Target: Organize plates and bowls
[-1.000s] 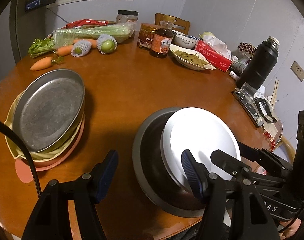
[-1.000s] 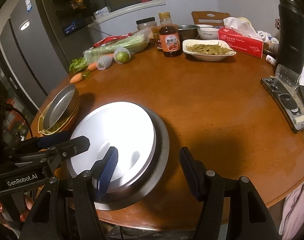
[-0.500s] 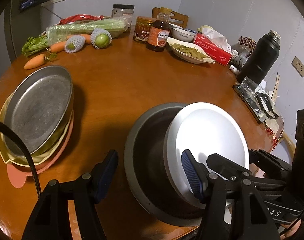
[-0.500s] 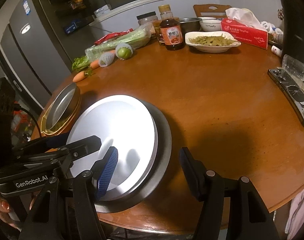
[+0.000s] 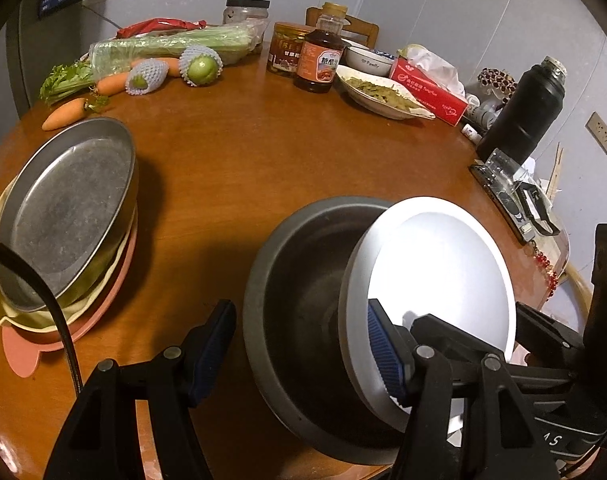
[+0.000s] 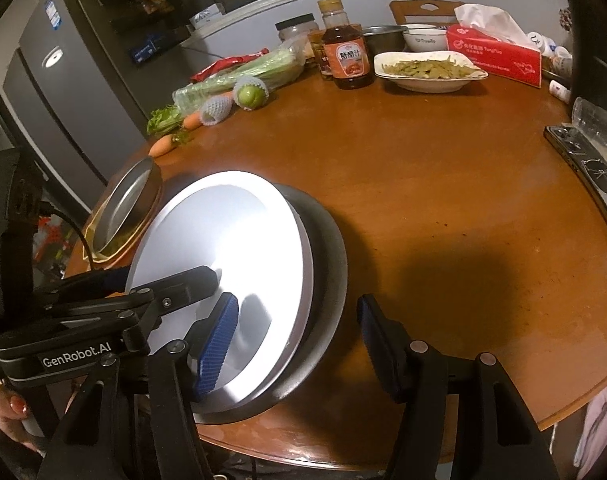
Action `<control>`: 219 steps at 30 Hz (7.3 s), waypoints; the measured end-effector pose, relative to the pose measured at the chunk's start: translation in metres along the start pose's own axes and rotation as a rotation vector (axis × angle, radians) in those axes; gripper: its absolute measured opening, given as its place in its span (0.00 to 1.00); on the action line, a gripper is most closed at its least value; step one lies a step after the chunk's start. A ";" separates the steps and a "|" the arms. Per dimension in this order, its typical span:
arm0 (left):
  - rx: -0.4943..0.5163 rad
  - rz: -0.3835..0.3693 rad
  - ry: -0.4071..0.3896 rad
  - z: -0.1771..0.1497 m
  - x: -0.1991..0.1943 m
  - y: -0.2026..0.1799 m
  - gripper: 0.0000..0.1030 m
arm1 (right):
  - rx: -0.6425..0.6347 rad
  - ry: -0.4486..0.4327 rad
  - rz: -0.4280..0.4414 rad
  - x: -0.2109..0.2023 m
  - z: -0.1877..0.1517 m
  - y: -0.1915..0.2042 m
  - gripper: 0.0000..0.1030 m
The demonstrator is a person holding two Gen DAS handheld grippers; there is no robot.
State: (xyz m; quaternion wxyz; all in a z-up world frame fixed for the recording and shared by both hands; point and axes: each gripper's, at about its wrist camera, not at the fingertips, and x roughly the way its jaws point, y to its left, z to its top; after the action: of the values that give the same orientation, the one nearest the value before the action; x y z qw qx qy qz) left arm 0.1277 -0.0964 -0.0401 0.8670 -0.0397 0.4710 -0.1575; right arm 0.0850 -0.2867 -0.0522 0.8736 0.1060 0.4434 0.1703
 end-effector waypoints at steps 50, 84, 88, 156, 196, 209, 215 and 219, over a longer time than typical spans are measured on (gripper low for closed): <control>-0.020 0.020 -0.100 -0.005 -0.047 0.013 0.49 | -0.091 -0.080 -0.002 -0.018 0.006 0.049 0.45; -0.198 0.099 -0.276 -0.005 -0.123 0.109 0.50 | -0.300 -0.107 0.097 0.003 0.044 0.161 0.45; -0.211 0.113 -0.283 -0.003 -0.126 0.121 0.50 | -0.327 -0.105 0.108 0.009 0.047 0.173 0.45; -0.201 0.146 -0.235 0.030 -0.081 0.186 0.52 | -0.321 -0.082 0.005 0.086 0.075 0.205 0.46; -0.194 0.186 -0.253 0.031 -0.077 0.180 0.53 | -0.345 -0.151 -0.065 0.076 0.078 0.202 0.46; -0.192 0.186 -0.262 0.029 -0.082 0.180 0.56 | -0.337 -0.142 -0.058 0.077 0.080 0.201 0.52; -0.191 0.197 -0.271 0.027 -0.086 0.178 0.57 | -0.343 -0.151 -0.058 0.072 0.078 0.202 0.53; -0.190 0.197 -0.272 0.026 -0.087 0.177 0.58 | -0.338 -0.151 -0.065 0.072 0.077 0.201 0.54</control>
State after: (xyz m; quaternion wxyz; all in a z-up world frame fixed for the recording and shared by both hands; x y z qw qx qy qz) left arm 0.1473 0.0965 0.0062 0.9263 -0.0960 0.3639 -0.0198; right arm 0.1457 -0.0765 0.0067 0.9147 -0.0442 0.3450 0.2057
